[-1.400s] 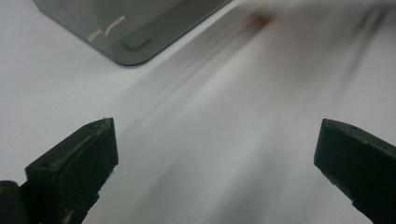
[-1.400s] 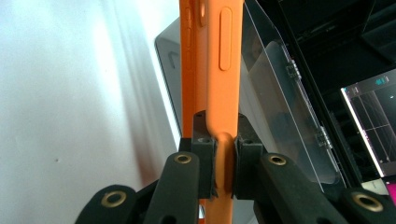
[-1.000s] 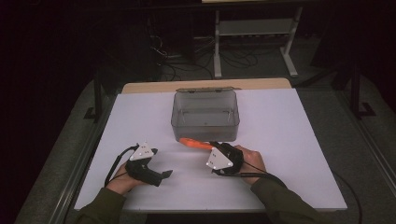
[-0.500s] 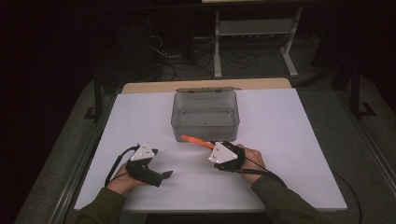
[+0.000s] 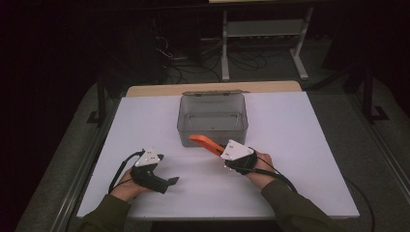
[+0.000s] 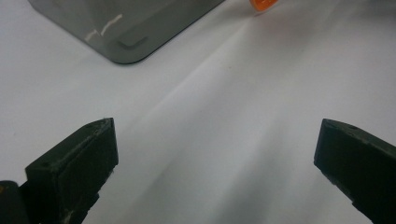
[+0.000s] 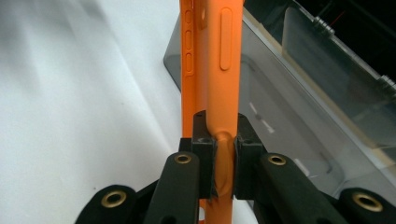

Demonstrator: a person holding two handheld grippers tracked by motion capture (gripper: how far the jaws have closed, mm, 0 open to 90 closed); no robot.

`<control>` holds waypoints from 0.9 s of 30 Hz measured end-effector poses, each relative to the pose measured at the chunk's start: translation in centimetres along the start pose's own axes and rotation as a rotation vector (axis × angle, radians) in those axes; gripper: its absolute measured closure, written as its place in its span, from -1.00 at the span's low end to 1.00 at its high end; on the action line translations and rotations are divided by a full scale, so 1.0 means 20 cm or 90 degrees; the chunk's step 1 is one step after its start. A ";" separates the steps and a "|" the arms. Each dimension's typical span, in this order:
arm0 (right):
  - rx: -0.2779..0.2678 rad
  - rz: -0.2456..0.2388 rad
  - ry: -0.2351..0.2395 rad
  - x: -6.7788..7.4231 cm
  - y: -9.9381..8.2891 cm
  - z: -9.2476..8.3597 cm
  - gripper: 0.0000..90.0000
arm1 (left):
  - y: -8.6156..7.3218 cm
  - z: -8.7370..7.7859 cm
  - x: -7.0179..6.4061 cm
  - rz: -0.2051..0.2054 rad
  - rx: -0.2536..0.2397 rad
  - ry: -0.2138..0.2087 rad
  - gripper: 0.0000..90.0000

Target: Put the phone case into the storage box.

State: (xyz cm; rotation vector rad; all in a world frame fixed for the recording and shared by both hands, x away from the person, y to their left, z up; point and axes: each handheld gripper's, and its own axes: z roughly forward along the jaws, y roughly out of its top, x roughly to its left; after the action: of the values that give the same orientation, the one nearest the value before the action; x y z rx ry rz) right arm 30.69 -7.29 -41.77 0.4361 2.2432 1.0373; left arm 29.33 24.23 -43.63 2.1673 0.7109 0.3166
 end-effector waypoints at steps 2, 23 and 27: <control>0.000 0.015 0.011 -0.01 0.00 0.00 0.81 | 0.00 0.00 0.00 0.001 0.001 0.000 -1.00; -0.012 0.163 0.085 -0.11 -0.03 -0.01 0.81 | 0.00 0.00 0.00 0.000 0.000 0.000 -1.00; -0.012 0.185 0.095 -0.12 -0.04 -0.01 0.81 | 0.00 0.00 0.00 0.001 0.001 0.000 -1.00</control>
State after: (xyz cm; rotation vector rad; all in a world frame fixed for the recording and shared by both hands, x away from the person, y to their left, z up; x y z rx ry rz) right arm 32.41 -9.16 -41.36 0.7141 2.3446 1.2745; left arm 29.31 24.24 -43.62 2.1686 0.7100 0.3170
